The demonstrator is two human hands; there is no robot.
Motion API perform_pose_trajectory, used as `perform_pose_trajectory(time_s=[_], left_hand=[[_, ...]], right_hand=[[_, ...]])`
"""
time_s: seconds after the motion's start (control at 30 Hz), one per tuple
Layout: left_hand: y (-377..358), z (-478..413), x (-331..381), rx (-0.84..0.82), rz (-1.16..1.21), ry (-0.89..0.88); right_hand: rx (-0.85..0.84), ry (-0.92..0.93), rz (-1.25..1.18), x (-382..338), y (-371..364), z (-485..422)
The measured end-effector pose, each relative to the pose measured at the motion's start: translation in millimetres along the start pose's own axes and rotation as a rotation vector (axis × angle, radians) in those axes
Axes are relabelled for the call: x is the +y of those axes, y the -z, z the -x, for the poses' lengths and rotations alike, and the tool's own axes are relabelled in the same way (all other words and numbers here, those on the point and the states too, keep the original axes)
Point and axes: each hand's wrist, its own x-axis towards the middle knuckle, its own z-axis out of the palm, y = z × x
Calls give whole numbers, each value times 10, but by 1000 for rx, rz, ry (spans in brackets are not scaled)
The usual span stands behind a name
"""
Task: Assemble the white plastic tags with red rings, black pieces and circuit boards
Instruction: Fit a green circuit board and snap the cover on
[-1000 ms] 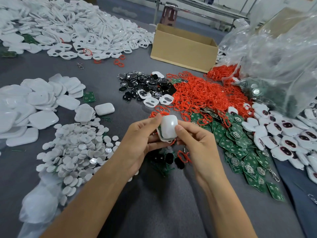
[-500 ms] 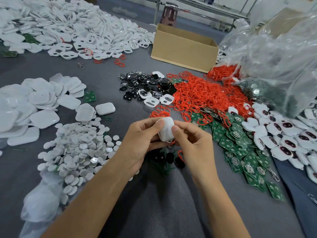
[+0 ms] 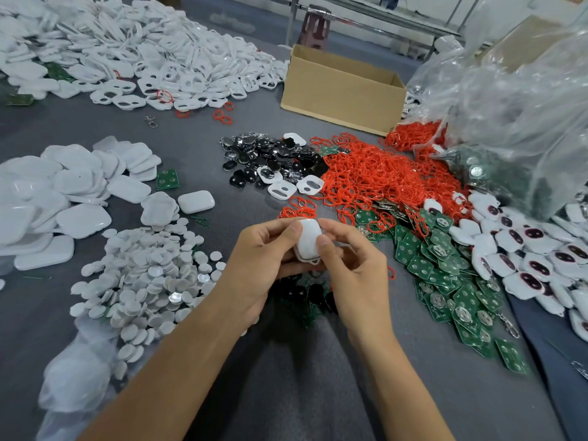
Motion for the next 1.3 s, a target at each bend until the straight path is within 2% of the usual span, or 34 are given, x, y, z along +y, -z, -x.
perform_pose_trajectory(time_s=[0.43,0.7,0.83,1.03,1.3], left_hand=[[-18,15,-74,32,-176,-111],[-105,58,-179,62,-170,-226],[-100,72,-205,61,-187,-261],[-68,53,-181,40,-274,-257],[-56,62,-181,-48,-362,-236]], right_hand=[[-178,-109,-223,-6,82,-39],[-63,-135,-316,8,50,-54],[-43,-120,-312,20,46,-36],[-136,-80,-182,29,151,-74],[-203,-157,-184,57,229,-137]])
